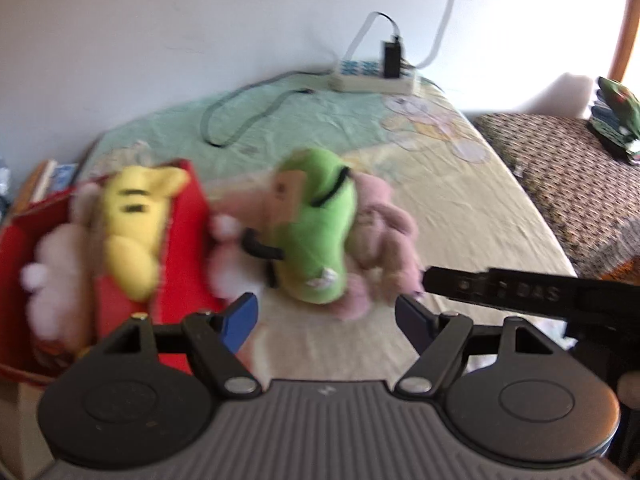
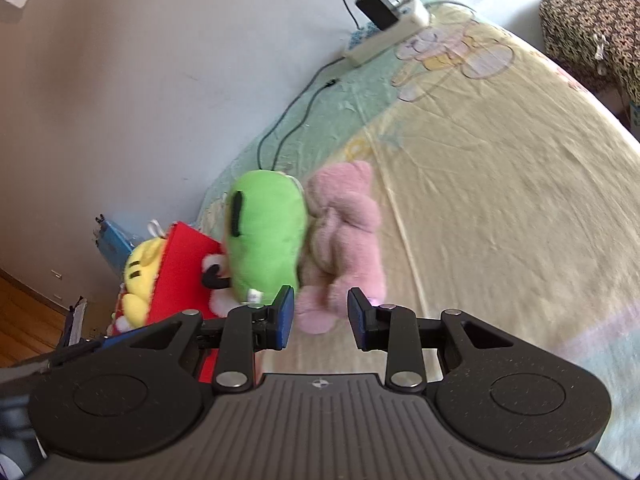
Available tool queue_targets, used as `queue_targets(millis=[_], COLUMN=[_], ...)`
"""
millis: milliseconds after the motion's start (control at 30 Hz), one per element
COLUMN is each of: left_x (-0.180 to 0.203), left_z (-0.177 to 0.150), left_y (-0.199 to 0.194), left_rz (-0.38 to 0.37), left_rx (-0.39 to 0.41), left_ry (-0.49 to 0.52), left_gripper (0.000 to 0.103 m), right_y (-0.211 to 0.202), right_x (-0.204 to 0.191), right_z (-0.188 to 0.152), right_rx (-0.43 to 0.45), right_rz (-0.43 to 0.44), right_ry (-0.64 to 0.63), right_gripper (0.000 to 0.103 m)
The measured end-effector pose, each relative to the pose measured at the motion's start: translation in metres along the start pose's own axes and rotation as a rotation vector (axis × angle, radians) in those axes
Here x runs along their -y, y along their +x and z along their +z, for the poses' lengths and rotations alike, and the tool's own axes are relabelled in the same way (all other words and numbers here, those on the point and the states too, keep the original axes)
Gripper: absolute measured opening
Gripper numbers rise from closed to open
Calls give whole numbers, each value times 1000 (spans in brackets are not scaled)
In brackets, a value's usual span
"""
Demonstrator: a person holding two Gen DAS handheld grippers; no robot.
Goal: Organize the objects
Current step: 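Close the right gripper on the pink teddy bear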
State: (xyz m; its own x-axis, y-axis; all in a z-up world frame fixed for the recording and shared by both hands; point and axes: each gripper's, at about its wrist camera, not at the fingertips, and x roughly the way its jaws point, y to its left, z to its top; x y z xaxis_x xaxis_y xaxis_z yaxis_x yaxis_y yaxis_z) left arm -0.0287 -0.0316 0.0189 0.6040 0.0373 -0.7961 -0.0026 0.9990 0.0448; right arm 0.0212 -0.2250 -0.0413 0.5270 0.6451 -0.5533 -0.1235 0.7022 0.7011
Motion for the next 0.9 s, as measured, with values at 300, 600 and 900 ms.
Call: queue_targets(millis=[300,600,900], left_x=[5,-4,-13], left_z=[-12,-5,-2], left_y=[60,94,106], left_rz=[-121,-214,-269], left_rx=[-104,-111,-130], left_ry=[-16,-47,-52], left_gripper=[69,63,63], right_y=[18,50,62], right_x=[17,13,21], right_z=[5,19,21], right_rx=[-38,-66,-85], right_rz=[-9,8,-18], right_ry=[-1,-1,48], right_gripper=[35,36,29])
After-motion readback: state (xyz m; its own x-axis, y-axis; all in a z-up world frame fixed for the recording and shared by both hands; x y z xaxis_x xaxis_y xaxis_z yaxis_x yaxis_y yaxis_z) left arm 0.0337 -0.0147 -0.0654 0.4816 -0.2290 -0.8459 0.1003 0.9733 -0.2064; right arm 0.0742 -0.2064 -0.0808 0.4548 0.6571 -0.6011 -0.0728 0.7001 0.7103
